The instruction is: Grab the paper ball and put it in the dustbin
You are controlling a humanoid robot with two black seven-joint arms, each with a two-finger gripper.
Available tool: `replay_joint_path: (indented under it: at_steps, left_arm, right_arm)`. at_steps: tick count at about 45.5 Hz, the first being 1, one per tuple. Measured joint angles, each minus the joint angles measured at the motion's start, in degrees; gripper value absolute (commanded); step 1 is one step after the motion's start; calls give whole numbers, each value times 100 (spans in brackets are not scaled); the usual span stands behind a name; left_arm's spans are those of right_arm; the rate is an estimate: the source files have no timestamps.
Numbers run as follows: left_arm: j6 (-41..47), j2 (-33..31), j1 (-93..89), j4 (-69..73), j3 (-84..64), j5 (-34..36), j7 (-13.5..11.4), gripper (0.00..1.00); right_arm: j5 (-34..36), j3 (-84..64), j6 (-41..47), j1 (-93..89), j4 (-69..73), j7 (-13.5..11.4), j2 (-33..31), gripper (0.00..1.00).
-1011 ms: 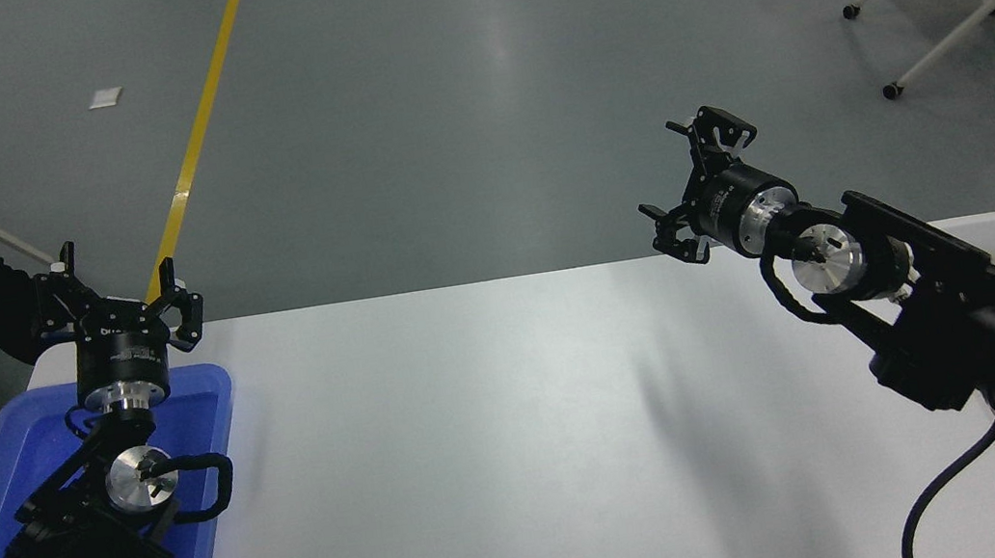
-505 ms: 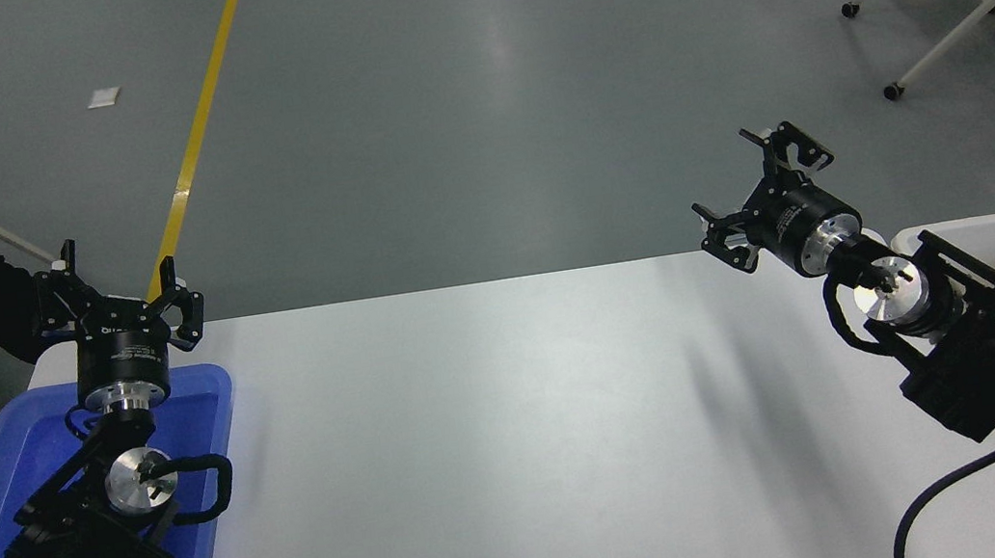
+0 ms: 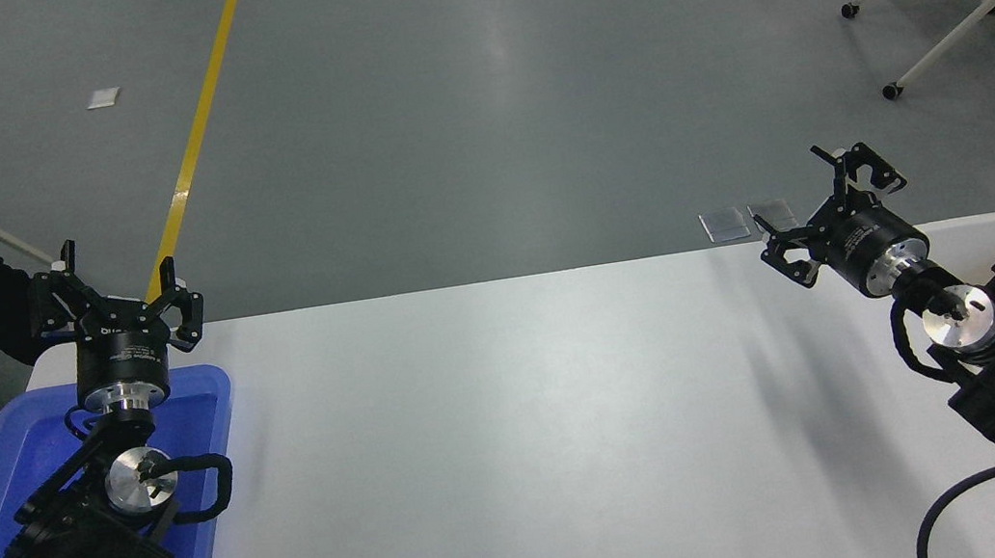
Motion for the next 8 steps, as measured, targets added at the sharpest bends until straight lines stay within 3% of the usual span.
replay_joint_path:
  at_steps: [8]
  left_arm:
    - [0, 0, 0, 0, 0, 0, 0, 99]
  right_arm:
    - [10, -7, 41, -6, -28, 9, -3, 100]
